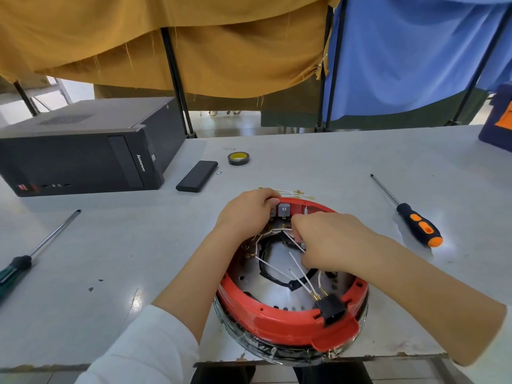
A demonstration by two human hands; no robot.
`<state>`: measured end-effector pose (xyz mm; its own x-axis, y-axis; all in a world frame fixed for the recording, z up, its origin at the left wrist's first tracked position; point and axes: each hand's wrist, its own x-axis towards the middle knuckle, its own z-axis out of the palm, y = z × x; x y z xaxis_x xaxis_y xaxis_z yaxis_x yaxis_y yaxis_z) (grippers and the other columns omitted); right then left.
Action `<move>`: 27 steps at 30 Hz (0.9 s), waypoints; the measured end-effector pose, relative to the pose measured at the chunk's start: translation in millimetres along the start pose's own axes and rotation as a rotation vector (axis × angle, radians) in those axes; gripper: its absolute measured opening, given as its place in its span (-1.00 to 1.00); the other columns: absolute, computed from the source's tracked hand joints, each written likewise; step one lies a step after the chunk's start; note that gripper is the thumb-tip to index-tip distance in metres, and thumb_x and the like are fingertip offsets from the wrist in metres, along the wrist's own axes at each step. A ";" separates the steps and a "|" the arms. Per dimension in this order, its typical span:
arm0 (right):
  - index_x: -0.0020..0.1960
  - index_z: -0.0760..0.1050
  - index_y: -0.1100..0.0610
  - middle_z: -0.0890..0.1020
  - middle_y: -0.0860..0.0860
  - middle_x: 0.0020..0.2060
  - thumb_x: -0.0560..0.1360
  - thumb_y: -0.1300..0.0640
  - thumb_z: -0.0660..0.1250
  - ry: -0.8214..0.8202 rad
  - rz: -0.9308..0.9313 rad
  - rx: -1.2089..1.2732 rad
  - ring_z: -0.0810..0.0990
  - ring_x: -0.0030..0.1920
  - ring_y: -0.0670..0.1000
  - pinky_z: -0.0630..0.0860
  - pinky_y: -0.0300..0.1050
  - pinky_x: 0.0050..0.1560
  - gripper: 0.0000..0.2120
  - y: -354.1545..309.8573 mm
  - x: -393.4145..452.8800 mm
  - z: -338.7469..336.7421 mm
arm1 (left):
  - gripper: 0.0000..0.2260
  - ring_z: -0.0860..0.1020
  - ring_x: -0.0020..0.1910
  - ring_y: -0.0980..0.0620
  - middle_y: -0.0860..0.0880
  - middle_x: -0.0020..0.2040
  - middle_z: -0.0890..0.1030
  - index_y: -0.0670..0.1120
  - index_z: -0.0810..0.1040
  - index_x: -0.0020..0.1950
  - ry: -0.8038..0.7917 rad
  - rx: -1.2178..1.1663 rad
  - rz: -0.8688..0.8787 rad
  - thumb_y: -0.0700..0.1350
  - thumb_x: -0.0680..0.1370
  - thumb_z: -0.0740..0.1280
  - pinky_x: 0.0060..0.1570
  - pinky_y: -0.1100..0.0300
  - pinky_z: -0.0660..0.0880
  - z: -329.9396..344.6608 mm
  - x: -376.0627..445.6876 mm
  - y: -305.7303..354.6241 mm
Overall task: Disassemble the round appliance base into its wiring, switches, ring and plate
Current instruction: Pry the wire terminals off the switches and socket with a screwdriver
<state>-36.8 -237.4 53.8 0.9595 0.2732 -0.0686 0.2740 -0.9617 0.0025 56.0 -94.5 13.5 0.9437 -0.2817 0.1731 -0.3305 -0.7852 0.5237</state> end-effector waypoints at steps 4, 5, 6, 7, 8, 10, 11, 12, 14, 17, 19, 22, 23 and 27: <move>-0.09 0.30 -0.02 0.50 -0.05 -0.18 0.38 0.13 0.30 0.097 0.036 0.201 0.48 -0.14 0.05 0.39 -0.08 -0.26 -0.80 4.6 -4.1 -11.6 | -0.76 0.50 0.14 0.01 0.07 0.18 0.58 0.12 0.53 0.19 -0.009 -0.005 0.006 -0.01 0.61 0.14 0.08 0.10 0.43 -0.6 1.4 -0.1; -0.12 0.30 -0.03 0.53 -0.04 -0.17 0.37 0.15 0.31 0.114 0.035 0.260 0.49 -0.15 0.03 0.44 -0.07 -0.22 -0.80 5.8 -5.5 -15.2 | -0.76 0.50 0.14 0.02 0.07 0.18 0.58 0.13 0.53 0.19 -0.010 -0.010 0.005 -0.01 0.61 0.14 0.07 0.10 0.43 -1.0 1.9 -0.1; -0.16 0.28 -0.04 0.54 -0.03 -0.17 0.38 0.16 0.31 0.123 0.029 0.306 0.50 -0.17 0.02 0.46 -0.07 -0.20 -0.79 6.9 -7.0 -18.4 | -0.76 0.49 0.14 0.02 0.08 0.19 0.58 0.13 0.53 0.20 -0.010 -0.011 0.004 -0.01 0.61 0.15 0.07 0.10 0.43 -1.2 2.1 -0.2; -0.21 0.26 -0.05 0.55 -0.02 -0.18 0.39 0.18 0.32 0.124 0.023 0.338 0.51 -0.20 0.00 0.46 -0.08 -0.20 -0.76 7.6 -8.7 -21.1 | -0.76 0.49 0.15 0.02 0.08 0.20 0.57 0.13 0.53 0.20 -0.010 -0.010 0.004 -0.01 0.61 0.15 0.08 0.10 0.42 -1.3 2.3 -0.4; -0.24 0.24 -0.05 0.56 -0.02 -0.18 0.41 0.19 0.33 0.119 0.019 0.356 0.53 -0.21 -0.01 0.47 -0.09 -0.19 -0.73 8.4 -10.3 -23.6 | -0.76 0.49 0.16 0.01 0.08 0.20 0.57 0.13 0.53 0.21 -0.010 -0.006 0.004 -0.01 0.61 0.15 0.08 0.11 0.42 -1.3 2.3 -0.8; -0.27 0.22 -0.05 0.53 -0.05 -0.23 0.43 0.19 0.34 0.119 0.017 0.335 0.50 -0.27 -0.06 0.44 -0.13 -0.26 -0.69 10.8 -13.1 -26.2 | -0.76 0.48 0.17 0.01 0.07 0.21 0.56 0.13 0.52 0.22 -0.008 0.002 0.006 0.00 0.61 0.15 0.07 0.12 0.41 -1.1 2.6 -1.6; -0.28 0.22 -0.05 0.49 -0.08 -0.28 0.44 0.19 0.35 0.128 0.020 0.313 0.45 -0.31 -0.11 0.38 -0.18 -0.34 -0.68 12.1 -14.2 -26.5 | -0.76 0.48 0.17 0.00 0.07 0.21 0.56 0.13 0.52 0.22 -0.005 0.004 0.007 0.00 0.61 0.15 0.07 0.12 0.41 -0.9 2.7 -2.1; -0.28 0.22 -0.05 0.44 -0.10 -0.31 0.45 0.19 0.34 0.137 0.026 0.297 0.40 -0.35 -0.14 0.31 -0.22 -0.39 -0.68 13.3 -15.6 -26.7 | -0.76 0.48 0.17 0.00 0.07 0.21 0.56 0.13 0.52 0.22 -0.002 0.004 0.008 0.00 0.61 0.15 0.07 0.12 0.41 -0.7 2.9 -2.5; -0.29 0.22 -0.05 0.43 -0.11 -0.31 0.45 0.20 0.33 0.148 0.033 0.283 0.37 -0.38 -0.16 0.27 -0.23 -0.40 -0.67 15.0 -17.8 -27.2 | -0.76 0.48 0.18 0.01 0.08 0.21 0.56 0.14 0.52 0.21 0.003 0.002 0.007 0.00 0.61 0.16 0.07 0.13 0.39 0.1 3.3 -3.0; -0.28 0.23 -0.04 0.56 -0.02 -0.20 0.45 0.22 0.35 0.165 0.057 0.338 0.41 -0.38 -0.14 0.45 -0.12 -0.27 -0.67 17.4 -21.4 -31.4 | -0.77 0.48 0.19 0.02 0.11 0.23 0.55 0.15 0.53 0.20 0.000 -0.003 -0.002 0.01 0.60 0.16 0.07 0.15 0.37 1.5 4.0 -3.8; -0.26 0.25 -0.03 0.59 0.04 -0.17 0.44 0.22 0.37 0.177 0.082 0.397 0.48 -0.35 -0.07 0.53 -0.05 -0.19 -0.68 19.4 -25.3 -36.9 | -0.77 0.49 0.19 0.04 0.12 0.22 0.55 0.15 0.52 0.21 0.003 -0.037 -0.010 0.01 0.59 0.18 0.08 0.16 0.38 1.4 3.4 -4.0; -0.25 0.28 -0.04 0.60 0.03 -0.19 0.44 0.21 0.37 0.222 0.107 0.446 0.55 -0.29 -0.02 0.54 -0.04 -0.18 -0.71 22.9 -32.6 -42.7 | -0.77 0.52 0.13 0.11 0.15 0.17 0.58 0.12 0.52 0.22 0.022 -0.156 -0.001 -0.04 0.57 0.23 0.13 0.17 0.42 -1.2 1.2 -2.1; -0.25 0.28 -0.05 0.60 0.02 -0.19 0.44 0.20 0.37 0.239 0.111 0.452 0.55 -0.29 -0.03 0.53 -0.07 -0.20 -0.71 24.2 -34.7 -44.0 | -0.77 0.53 0.10 0.15 0.17 0.15 0.59 0.11 0.53 0.20 0.029 -0.202 0.015 -0.05 0.57 0.24 0.13 0.20 0.42 -3.0 -0.2 -0.4; -0.25 0.26 -0.05 0.60 0.02 -0.24 0.45 0.17 0.39 0.329 0.130 0.494 0.56 -0.39 -0.01 0.52 -0.10 -0.28 -0.70 31.2 -39.8 -46.5 | -0.85 0.54 0.01 0.35 0.24 -0.01 0.63 0.12 0.58 0.08 0.004 -0.462 0.075 -0.06 0.58 0.26 0.02 0.41 0.41 -16.3 -8.0 9.8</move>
<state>-63.4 -277.3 103.0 0.9746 0.0693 0.2131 0.1660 -0.8620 -0.4789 45.4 -90.9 30.8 0.9179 -0.3251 0.2275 -0.3586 -0.4343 0.8263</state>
